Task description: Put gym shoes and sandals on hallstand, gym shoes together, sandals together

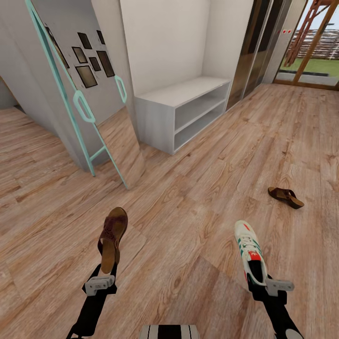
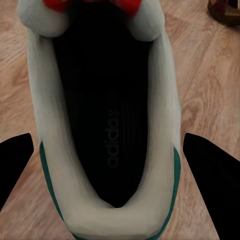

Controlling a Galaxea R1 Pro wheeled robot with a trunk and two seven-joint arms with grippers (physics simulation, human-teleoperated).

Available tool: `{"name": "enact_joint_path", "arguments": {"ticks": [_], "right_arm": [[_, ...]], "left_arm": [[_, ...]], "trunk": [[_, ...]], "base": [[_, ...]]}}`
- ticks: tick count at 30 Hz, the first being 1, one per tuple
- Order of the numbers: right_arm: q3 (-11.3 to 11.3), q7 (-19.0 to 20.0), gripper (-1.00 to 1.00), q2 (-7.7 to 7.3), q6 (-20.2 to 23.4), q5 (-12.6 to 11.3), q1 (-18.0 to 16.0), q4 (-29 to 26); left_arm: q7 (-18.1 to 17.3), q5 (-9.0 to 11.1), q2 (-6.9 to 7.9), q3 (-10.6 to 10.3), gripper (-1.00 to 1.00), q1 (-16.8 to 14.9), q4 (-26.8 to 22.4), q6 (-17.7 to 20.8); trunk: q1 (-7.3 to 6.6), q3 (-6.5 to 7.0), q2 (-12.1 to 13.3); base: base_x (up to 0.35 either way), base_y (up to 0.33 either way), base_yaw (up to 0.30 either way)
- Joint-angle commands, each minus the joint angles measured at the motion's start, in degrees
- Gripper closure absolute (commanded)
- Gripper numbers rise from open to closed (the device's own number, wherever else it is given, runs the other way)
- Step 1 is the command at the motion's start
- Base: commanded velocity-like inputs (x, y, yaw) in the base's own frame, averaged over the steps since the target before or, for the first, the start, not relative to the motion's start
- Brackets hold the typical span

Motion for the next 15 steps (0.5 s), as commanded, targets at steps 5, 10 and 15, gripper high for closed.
{"name": "enact_joint_path", "arguments": {"ticks": [5, 10, 15], "right_arm": [[-0.06, -0.11, 1.0, 0.19, -0.33, -0.02, 0.32, 0.11], [-0.07, -0.27, 1.0, 0.25, -0.49, -0.04, 0.48, 0.18], [-0.03, -0.31, 1.0, 0.32, -0.59, -0.03, 0.6, 0.24]], "left_arm": [[-0.05, -0.07, 0.0, -0.02, 1.0, 0.0, 0.0, 0.0], [-0.06, -0.09, -0.02, -0.05, 1.0, 0.01, 0.0, 0.0], [-0.06, -0.1, -0.1, -0.07, 1.0, 0.01, 0.0, 0.0]], "trunk": [[0.0, 0.04, 0.0], [0.0, 0.21, 0.0], [0.0, 0.44, 0.0]], "base": [[0.0, 0.0, 0.038], [0.0, 0.0, 0.159], [0.0, 0.0, 0.213]]}}
